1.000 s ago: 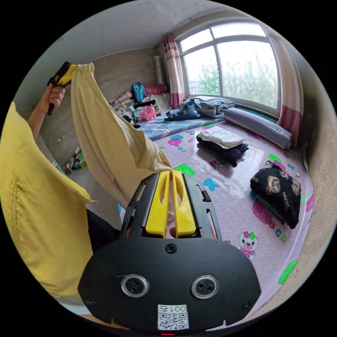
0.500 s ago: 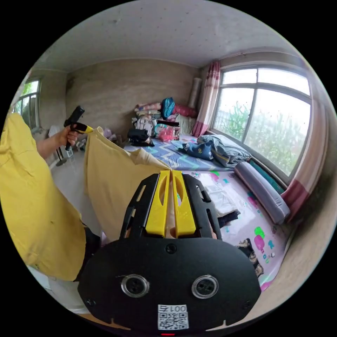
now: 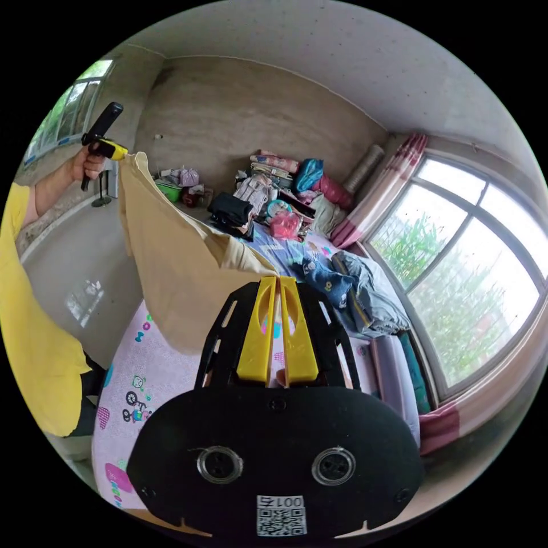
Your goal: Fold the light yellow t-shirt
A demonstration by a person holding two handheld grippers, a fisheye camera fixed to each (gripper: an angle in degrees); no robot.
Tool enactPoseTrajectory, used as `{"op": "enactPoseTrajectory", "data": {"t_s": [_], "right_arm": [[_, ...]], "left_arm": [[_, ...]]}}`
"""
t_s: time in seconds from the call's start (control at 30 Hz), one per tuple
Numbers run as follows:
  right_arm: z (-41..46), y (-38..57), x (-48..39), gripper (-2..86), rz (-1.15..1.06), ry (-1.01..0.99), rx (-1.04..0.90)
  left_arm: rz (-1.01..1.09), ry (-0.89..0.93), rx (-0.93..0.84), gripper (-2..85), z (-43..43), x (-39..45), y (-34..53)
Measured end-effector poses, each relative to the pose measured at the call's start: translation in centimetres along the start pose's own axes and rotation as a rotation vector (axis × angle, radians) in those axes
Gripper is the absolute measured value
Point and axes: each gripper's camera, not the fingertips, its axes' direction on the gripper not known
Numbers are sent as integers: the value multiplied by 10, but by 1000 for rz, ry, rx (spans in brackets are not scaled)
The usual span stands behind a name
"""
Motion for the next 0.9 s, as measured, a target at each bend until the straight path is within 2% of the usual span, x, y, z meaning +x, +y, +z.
{"op": "enactPoseTrajectory", "data": {"t_s": [0.17, 0.3, 0.47, 0.63, 0.73, 0.83, 0.9], "right_arm": [[12, 17, -15, 5, -107, -23, -17], [40, 66, -36, 5, -148, -103, -126], [109, 186, -93, 4, -187, -227, -409], [172, 314, -160, 4, -232, -252, -700], [192, 386, -190, 4, -225, -242, -876], [190, 447, -199, 6, -130, -240, -1022], [179, 479, -197, 7, -42, -235, -1089]], "left_arm": [[48, -17, -119, -13, 21, 7, -23], [-1, 34, -312, -12, 94, -3, -6], [-196, 162, -560, -12, 233, -38, 65], [-459, 308, -802, -12, 399, -59, 170], [-489, 328, -868, -12, 459, -56, 182], [-429, 322, -896, -12, 499, -46, 161], [-417, 382, -909, -11, 518, -37, 147]]}}
